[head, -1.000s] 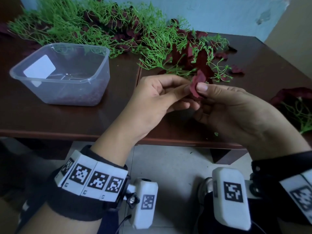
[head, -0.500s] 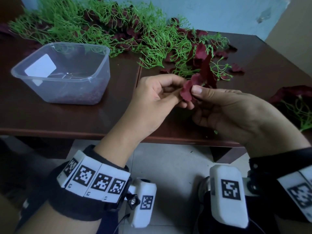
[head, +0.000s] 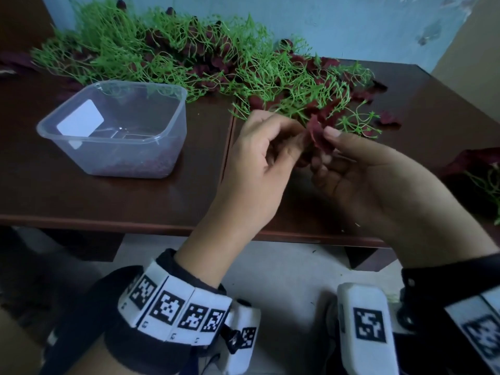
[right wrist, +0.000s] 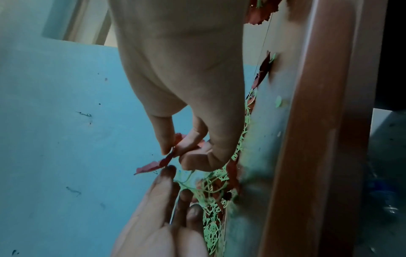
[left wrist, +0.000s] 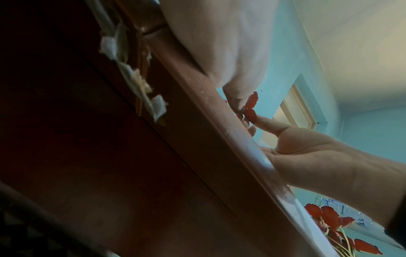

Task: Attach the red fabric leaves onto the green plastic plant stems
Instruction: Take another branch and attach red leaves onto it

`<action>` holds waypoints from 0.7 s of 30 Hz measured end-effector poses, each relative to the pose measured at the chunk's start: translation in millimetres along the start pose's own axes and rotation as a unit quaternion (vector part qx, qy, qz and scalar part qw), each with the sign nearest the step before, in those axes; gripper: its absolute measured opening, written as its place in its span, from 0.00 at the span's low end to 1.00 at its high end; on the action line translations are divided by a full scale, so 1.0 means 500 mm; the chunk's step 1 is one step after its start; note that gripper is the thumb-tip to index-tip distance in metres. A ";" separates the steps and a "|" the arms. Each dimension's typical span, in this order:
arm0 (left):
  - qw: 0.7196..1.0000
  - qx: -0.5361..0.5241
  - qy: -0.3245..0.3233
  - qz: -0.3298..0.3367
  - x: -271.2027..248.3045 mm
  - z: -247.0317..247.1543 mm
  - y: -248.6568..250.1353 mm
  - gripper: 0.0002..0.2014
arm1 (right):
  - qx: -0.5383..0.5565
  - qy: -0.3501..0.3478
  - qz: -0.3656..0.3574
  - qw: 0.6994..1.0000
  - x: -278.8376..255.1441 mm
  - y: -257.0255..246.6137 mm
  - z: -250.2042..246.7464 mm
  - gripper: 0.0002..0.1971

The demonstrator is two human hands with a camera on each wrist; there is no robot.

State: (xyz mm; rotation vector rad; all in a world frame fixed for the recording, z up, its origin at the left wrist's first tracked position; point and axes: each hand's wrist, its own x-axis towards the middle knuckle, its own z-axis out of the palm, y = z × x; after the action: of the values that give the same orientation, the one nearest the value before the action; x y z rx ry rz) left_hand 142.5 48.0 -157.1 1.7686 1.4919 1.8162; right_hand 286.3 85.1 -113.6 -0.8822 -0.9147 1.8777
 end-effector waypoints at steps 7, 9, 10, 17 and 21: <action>0.988 -0.128 0.039 -0.072 -0.003 -0.005 -0.001 0.07 | -0.145 0.036 -0.173 0.973 -0.001 -0.002 -0.014 0.03; 0.980 -0.170 0.046 -0.096 -0.002 -0.003 -0.003 0.06 | -0.197 0.034 -0.204 0.958 0.001 -0.001 -0.019 0.04; 0.975 -0.192 0.046 -0.106 -0.001 -0.003 -0.004 0.06 | -0.222 0.030 -0.216 0.950 0.002 0.000 -0.021 0.08; 0.948 -0.282 0.049 -0.143 -0.002 0.000 -0.005 0.09 | -0.408 0.006 -0.281 0.869 -0.007 0.000 -0.019 0.17; 0.948 -0.286 0.044 -0.134 -0.004 -0.004 -0.003 0.12 | -0.405 0.027 -0.263 0.875 -0.004 0.000 -0.019 0.10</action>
State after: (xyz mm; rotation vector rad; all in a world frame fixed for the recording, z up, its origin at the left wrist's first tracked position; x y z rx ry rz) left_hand 140.5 46.0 -159.2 1.1640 1.0143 1.9375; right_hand 295.2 85.7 -117.8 -1.0070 -1.7556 0.9646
